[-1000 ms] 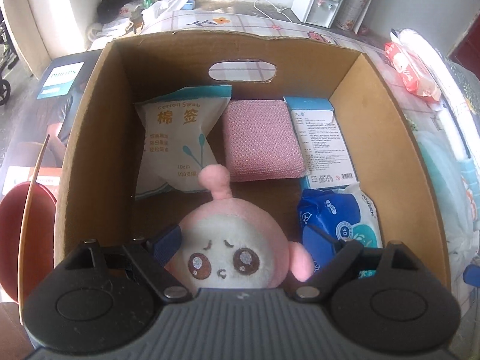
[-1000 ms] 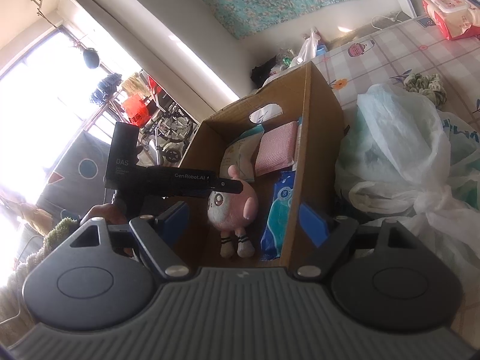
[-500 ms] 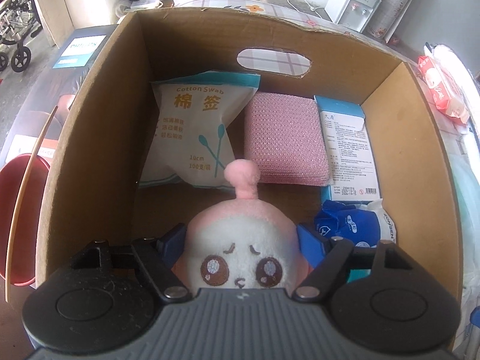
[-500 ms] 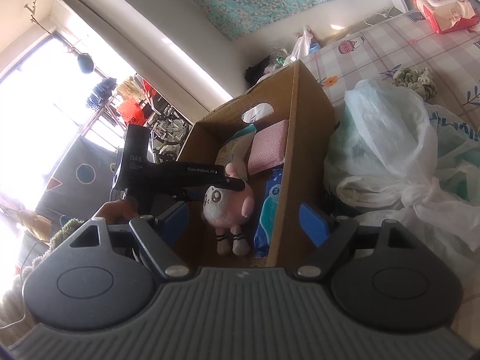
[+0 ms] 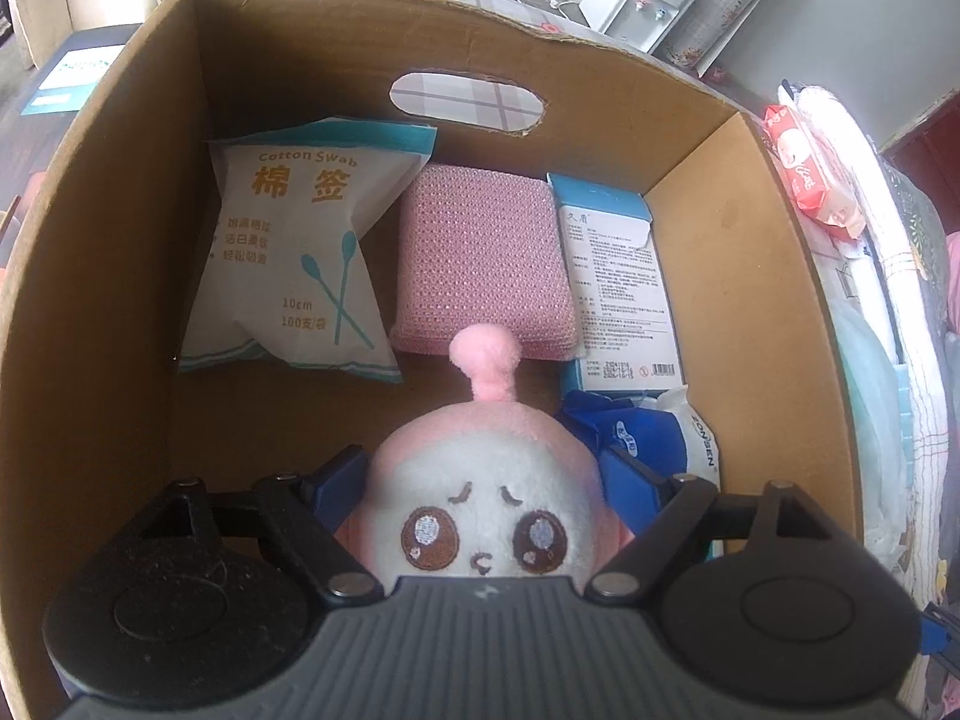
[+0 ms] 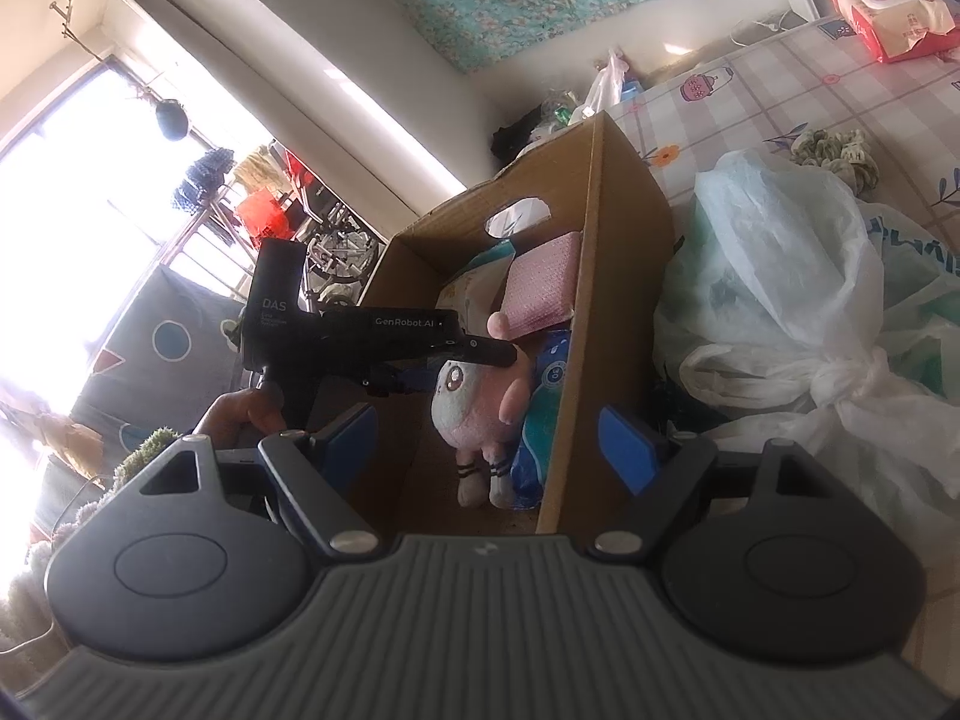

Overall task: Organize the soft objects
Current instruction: 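Reach the right tool back to the blue towel and grasp its edge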

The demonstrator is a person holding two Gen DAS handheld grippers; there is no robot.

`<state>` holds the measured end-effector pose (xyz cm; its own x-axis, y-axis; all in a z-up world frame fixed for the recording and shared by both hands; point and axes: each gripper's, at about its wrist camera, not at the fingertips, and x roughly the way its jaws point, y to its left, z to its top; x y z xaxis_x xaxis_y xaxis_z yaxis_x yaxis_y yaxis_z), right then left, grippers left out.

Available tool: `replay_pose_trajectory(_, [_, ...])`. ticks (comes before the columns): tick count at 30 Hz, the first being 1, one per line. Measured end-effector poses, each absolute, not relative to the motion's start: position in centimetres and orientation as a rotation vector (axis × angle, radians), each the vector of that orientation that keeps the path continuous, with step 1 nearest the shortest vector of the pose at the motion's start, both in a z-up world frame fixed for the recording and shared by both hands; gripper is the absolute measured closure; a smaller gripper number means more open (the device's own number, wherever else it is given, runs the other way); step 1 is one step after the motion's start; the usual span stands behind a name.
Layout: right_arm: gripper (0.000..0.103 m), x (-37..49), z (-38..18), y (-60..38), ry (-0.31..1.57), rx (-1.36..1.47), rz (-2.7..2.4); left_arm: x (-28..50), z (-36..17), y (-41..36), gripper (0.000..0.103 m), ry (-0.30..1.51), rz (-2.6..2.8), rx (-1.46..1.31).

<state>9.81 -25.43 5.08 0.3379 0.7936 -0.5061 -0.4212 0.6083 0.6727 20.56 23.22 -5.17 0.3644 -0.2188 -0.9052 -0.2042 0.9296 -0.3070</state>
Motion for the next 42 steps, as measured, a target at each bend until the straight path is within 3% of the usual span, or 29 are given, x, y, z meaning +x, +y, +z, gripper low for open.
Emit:
replay_pose_trajectory(7, [0.022,9.6,5.2,-26.6,0.899,0.477,0.816,20.0,-3.9,23.9,0.017,1.176,0.043,-0.471])
replay_pose_trajectory(15, [0.021,8.1,5.7,-28.6,0.832,0.433,0.793,17.2,1.9,21.3,0.017,1.017,0.031,-0.444])
replay_pose_trajectory(24, [0.021,6.3,6.3,-35.2,0.662,0.287,0.583,19.3,7.6,8.8,0.016,0.958,-0.221,-0.304])
replay_pose_trajectory(31, [0.022,9.5,5.9,-43.8,0.593,0.219,0.315,23.8,6.9,-2.1,0.015,1.035,-0.330,-0.220])
replay_pose_trajectory(35, [0.024,13.9,4.2,-47.5,0.626,0.124,0.201,26.6,4.8,-6.7,0.023,1.075,-0.339,-0.190])
replay_pose_trajectory(42, [0.049,23.6,-0.1,-48.6,0.787,-0.066,0.198,30.6,-0.5,-12.1,0.047,1.192,-0.359,-0.169])
